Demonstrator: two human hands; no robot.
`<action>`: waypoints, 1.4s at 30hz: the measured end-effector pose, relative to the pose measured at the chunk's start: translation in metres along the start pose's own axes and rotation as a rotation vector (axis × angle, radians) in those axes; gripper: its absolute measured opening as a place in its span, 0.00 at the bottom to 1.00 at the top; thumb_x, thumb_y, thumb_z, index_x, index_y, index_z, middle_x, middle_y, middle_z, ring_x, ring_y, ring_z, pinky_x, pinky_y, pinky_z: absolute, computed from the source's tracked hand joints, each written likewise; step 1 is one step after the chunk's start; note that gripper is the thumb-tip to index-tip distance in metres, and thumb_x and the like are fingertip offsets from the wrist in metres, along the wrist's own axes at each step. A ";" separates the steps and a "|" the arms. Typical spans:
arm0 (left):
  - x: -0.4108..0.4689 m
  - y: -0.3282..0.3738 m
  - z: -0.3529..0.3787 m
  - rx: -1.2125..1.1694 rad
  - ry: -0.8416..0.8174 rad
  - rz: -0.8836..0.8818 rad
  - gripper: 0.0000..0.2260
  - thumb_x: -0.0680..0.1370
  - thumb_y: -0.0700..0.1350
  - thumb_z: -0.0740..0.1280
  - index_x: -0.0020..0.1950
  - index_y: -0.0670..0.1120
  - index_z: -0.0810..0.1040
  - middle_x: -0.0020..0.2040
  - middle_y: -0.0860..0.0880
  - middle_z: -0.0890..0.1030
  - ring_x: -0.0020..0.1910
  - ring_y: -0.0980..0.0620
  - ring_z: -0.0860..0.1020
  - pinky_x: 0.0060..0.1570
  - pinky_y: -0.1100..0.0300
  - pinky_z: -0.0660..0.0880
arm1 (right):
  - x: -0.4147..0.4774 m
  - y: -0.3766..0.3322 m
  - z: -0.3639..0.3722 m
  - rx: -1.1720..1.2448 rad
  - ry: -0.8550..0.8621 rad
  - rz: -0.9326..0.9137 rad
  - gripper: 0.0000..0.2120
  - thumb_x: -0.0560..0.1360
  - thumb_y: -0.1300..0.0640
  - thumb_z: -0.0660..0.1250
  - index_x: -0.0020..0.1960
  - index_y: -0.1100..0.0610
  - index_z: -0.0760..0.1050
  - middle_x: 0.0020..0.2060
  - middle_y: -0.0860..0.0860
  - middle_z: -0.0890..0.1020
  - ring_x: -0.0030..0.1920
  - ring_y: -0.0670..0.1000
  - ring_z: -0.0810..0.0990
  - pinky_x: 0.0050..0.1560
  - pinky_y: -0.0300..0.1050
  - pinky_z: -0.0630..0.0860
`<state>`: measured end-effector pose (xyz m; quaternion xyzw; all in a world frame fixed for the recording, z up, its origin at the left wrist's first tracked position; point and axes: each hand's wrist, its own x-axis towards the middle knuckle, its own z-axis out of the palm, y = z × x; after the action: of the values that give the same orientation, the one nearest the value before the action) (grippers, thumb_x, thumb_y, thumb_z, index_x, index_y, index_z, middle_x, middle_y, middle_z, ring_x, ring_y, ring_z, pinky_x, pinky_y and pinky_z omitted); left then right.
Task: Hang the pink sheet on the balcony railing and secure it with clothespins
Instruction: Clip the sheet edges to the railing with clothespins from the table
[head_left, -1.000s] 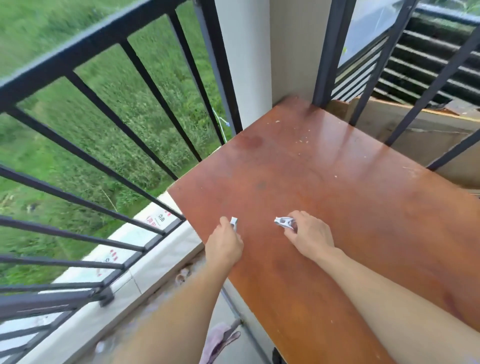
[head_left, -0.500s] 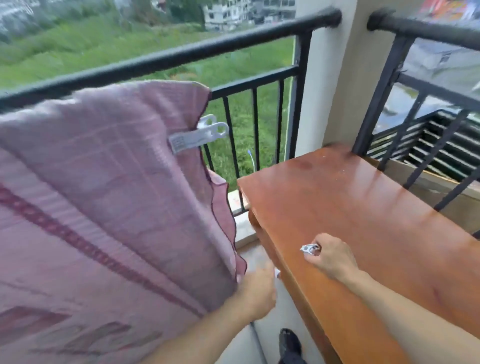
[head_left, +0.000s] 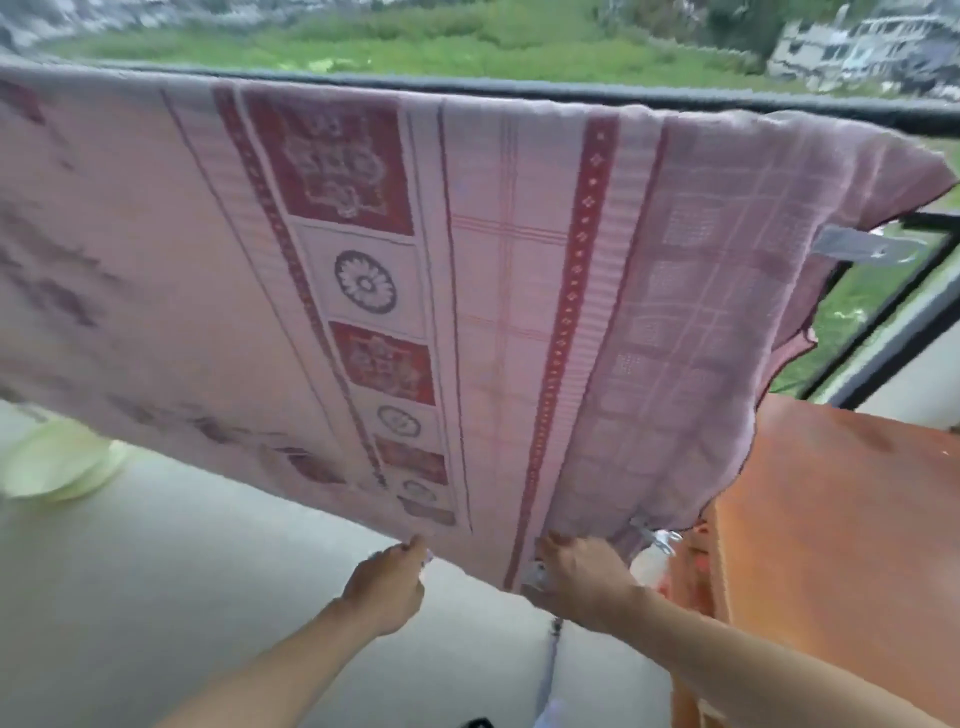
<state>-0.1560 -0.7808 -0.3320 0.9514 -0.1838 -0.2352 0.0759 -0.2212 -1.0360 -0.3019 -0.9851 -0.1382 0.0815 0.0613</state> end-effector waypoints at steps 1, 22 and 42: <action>-0.008 -0.016 0.000 -0.026 0.013 -0.055 0.16 0.74 0.41 0.58 0.62 0.48 0.67 0.63 0.48 0.77 0.59 0.43 0.76 0.50 0.54 0.71 | 0.014 -0.011 -0.003 0.043 -0.027 -0.019 0.23 0.73 0.40 0.65 0.60 0.54 0.73 0.54 0.53 0.81 0.51 0.58 0.81 0.46 0.48 0.76; -0.129 -0.388 -0.113 -0.211 0.405 -0.752 0.13 0.72 0.41 0.58 0.56 0.50 0.69 0.58 0.47 0.77 0.54 0.42 0.77 0.44 0.54 0.70 | 0.339 -0.348 -0.061 -0.039 0.011 -0.671 0.14 0.75 0.46 0.61 0.51 0.57 0.71 0.48 0.55 0.82 0.47 0.61 0.80 0.39 0.48 0.68; -0.180 -0.720 -0.259 -0.201 0.567 -1.044 0.14 0.72 0.41 0.60 0.56 0.48 0.72 0.56 0.45 0.79 0.53 0.41 0.77 0.41 0.56 0.68 | 0.658 -0.682 -0.092 0.016 0.093 -0.834 0.12 0.74 0.53 0.60 0.54 0.57 0.70 0.48 0.54 0.82 0.46 0.60 0.79 0.39 0.48 0.73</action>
<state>0.0457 -0.0335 -0.1951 0.9297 0.3580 0.0052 0.0859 0.2406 -0.2086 -0.2084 -0.8469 -0.5217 0.0061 0.1027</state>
